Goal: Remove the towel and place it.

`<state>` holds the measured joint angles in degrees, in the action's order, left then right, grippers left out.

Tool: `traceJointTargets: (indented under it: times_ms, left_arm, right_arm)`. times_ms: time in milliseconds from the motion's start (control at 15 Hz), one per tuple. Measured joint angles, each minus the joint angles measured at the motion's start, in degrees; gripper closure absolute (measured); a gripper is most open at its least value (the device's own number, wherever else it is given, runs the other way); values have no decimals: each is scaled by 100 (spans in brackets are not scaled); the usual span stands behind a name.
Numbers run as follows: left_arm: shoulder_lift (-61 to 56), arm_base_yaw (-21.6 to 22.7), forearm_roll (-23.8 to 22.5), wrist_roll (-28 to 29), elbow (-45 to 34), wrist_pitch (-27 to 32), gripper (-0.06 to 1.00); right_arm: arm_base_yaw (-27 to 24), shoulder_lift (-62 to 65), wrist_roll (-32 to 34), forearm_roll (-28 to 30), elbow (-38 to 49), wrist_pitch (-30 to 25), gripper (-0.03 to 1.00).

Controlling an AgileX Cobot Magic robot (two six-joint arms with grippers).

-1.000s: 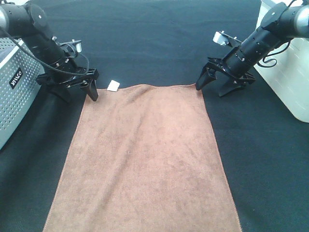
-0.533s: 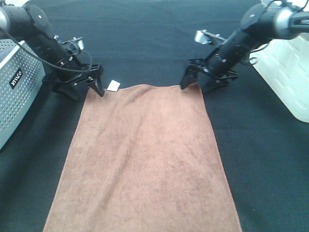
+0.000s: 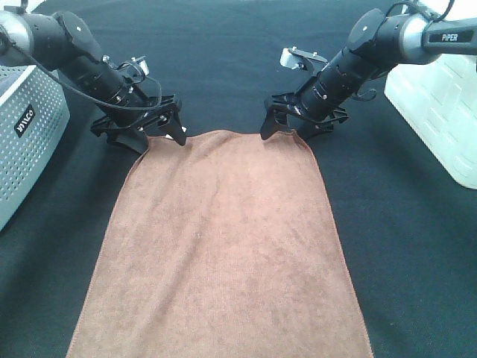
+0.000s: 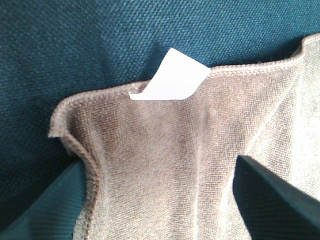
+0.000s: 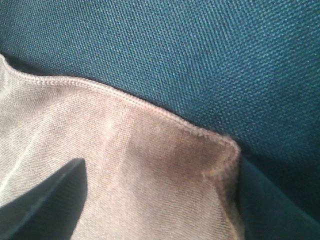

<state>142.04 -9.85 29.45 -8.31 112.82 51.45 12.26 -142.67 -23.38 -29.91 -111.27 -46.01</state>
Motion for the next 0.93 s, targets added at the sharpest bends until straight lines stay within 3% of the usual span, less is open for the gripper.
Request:
traceJointTargets:
  times_ms: [267, 400, 533, 600, 667, 733, 933]
  left_arm:
    - [11, -17, -292, 0, 0, -23, 30]
    - [11, -23, -487, 0, 0, -46, 39]
    - [29, -23, -705, 0, 0, -74, 56]
    - [40, -23, -779, 0, 0, -80, 73]
    - [40, -23, -814, -40, 0, -80, 86]
    - [40, -23, -825, -103, 0, -80, 93]
    - [40, -23, -842, -132, 0, -80, 94]
  right_arm:
    - [0, -6, 0, 160, 0, 57, 36]
    - [6, -6, 0, 315, 0, 115, 47]
    - [6, -29, 0, 435, 0, 160, 61]
    - [6, -52, 0, 447, 0, 166, 79]
    - [6, -63, 0, 476, 0, 172, 90]
    - [6, -63, 0, 533, 0, 172, 97]
    - [11, -63, 6, 596, 0, 183, 97]
